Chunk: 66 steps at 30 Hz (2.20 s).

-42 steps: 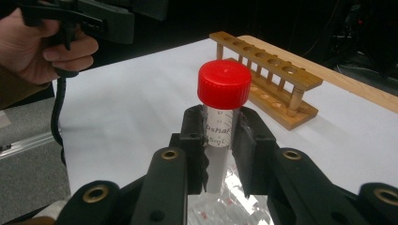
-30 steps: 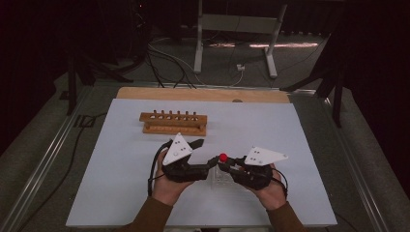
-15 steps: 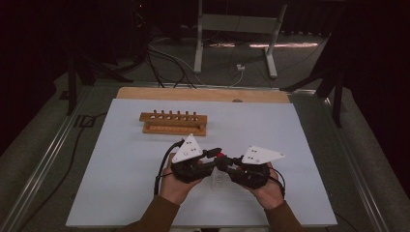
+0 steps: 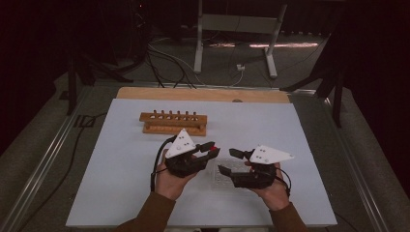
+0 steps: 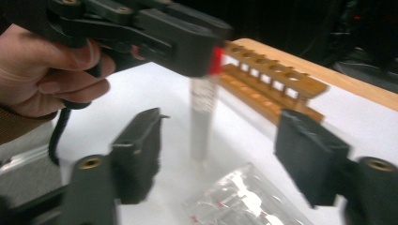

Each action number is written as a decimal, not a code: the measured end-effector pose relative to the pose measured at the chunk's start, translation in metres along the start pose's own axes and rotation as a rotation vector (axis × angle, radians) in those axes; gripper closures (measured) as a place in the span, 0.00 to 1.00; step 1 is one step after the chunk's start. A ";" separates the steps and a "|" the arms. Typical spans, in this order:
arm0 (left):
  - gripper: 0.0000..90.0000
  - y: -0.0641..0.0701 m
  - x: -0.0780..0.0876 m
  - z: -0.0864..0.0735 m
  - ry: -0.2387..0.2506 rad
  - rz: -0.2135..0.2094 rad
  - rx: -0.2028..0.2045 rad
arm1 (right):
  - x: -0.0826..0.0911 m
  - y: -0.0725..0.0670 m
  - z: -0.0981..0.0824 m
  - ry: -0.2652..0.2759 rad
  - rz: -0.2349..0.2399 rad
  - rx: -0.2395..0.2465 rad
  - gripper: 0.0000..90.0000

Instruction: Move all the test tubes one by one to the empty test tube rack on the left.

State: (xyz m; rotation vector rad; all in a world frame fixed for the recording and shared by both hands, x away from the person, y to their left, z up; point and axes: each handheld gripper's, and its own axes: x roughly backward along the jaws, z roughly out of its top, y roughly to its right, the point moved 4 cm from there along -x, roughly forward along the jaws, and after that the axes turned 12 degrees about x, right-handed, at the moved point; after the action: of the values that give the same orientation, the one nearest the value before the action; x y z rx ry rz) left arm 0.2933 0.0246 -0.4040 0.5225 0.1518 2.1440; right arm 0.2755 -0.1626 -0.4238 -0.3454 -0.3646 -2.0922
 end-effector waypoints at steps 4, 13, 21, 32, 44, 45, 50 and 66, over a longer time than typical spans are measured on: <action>0.80 -0.009 0.004 0.003 0.024 0.021 0.011 | 0.013 0.013 -0.004 0.013 -0.069 -0.026 0.16; 0.80 -0.036 0.008 0.013 0.053 0.077 0.018 | 0.045 0.043 -0.023 0.026 -0.188 -0.087 0.02; 0.80 -0.053 0.006 0.021 0.073 0.112 0.017 | 0.060 0.048 -0.040 0.014 -0.230 -0.111 0.02; 0.80 -0.075 -0.004 0.038 0.103 0.182 0.004 | 0.076 0.049 -0.051 0.002 -0.263 -0.113 0.02; 0.80 -0.099 -0.019 0.050 0.120 0.240 0.007 | 0.092 0.052 -0.056 0.016 -0.292 -0.114 0.02; 0.80 -0.099 -0.019 0.050 0.120 0.240 0.007 | 0.092 0.052 -0.056 0.016 -0.292 -0.114 0.02; 0.80 -0.105 -0.028 0.055 0.124 0.278 0.002 | 0.098 0.055 -0.056 0.029 -0.311 -0.129 0.02; 0.79 -0.124 -0.053 0.062 0.183 0.381 0.037 | 0.103 0.055 -0.057 0.058 -0.316 -0.142 0.02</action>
State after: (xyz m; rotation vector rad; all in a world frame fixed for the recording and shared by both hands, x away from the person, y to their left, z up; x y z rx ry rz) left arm 0.4397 0.0504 -0.4013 0.3991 0.2074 2.5668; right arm 0.2646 -0.2923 -0.4298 -0.3261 -0.2482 -2.4403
